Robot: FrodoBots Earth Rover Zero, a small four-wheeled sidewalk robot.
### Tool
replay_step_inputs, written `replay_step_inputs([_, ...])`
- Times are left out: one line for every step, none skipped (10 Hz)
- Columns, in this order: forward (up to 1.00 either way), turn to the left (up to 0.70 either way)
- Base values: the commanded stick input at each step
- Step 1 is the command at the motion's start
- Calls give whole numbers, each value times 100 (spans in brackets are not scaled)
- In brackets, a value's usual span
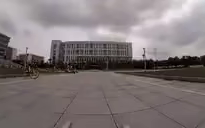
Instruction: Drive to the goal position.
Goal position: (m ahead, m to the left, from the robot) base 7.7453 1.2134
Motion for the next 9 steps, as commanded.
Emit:
replay_step_inputs([100,-4])
replay_step_inputs([100,-3])
replay_step_inputs([100,-21])
replay_step_inputs([100,-24])
replay_step_inputs([100,0])
replay_step_inputs([100,0])
replay_step_inputs([100,0])
replay_step_inputs([100,0])
replay_step_inputs([100,0])
